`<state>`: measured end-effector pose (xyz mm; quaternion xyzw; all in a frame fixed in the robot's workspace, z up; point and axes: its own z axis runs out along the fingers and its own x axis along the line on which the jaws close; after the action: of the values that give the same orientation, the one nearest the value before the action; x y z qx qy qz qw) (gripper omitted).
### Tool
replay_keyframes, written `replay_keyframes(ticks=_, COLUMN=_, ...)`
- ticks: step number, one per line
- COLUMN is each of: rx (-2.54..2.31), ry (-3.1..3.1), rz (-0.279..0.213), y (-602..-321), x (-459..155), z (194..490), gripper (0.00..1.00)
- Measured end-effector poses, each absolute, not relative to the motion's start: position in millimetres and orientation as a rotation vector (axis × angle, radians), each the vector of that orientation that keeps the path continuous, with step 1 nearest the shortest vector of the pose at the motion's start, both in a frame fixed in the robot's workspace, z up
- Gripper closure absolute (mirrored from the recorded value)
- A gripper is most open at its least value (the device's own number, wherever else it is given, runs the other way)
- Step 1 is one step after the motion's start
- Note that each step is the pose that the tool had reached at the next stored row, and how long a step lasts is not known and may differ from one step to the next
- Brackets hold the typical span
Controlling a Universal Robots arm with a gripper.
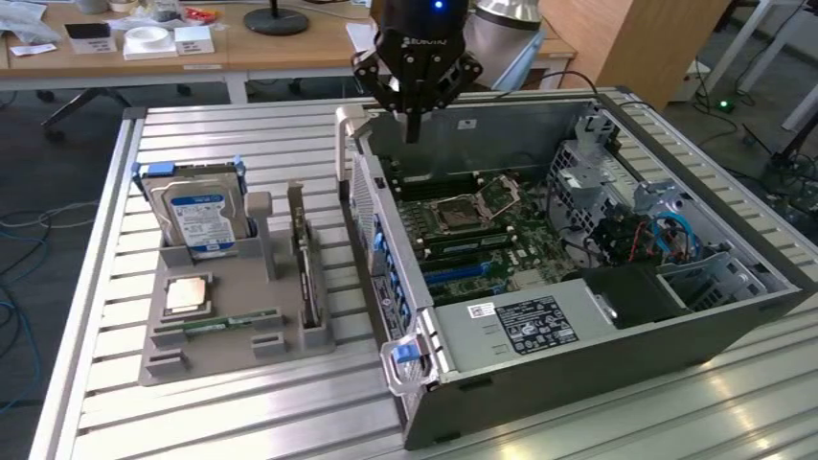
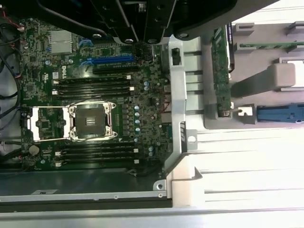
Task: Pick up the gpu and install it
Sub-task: 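Reach for the gpu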
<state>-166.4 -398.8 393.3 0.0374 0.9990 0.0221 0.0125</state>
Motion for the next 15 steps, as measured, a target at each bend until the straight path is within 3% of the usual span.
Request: replay_keyframes(ticks=15, rx=0.117, ry=3.113, rz=0.069, y=-398.8, x=-224.7, z=391.1, gripper=0.89)
